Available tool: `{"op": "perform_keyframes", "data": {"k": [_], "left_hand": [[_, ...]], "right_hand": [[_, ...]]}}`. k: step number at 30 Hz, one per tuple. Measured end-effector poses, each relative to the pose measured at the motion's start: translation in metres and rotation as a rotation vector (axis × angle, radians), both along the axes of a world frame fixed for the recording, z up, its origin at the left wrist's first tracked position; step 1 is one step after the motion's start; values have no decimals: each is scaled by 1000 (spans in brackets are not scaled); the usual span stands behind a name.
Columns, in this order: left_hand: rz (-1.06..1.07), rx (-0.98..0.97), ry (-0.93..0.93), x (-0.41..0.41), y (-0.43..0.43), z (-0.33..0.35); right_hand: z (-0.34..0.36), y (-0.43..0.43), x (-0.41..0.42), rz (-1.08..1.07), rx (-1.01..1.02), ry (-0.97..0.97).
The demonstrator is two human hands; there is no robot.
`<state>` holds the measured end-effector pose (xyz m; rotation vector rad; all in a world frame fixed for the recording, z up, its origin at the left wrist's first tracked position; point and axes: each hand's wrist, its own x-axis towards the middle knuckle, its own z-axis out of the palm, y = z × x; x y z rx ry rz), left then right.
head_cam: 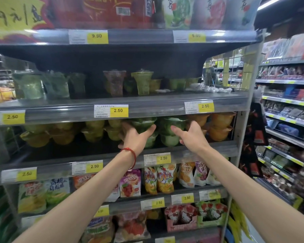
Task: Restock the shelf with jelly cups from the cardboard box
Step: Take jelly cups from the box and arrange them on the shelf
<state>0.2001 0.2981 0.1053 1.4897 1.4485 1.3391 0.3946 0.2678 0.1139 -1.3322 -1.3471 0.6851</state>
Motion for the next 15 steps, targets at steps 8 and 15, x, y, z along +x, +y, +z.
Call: {"op": "perform_keyframes", "data": {"k": [8,15], "left_hand": [[52,60,-4,4,0,-9],[68,99,111,4,7,-14]], "right_hand": [[-7,3,-2,40,33,-47],[-11,2,-13,-50,44,3]]}}
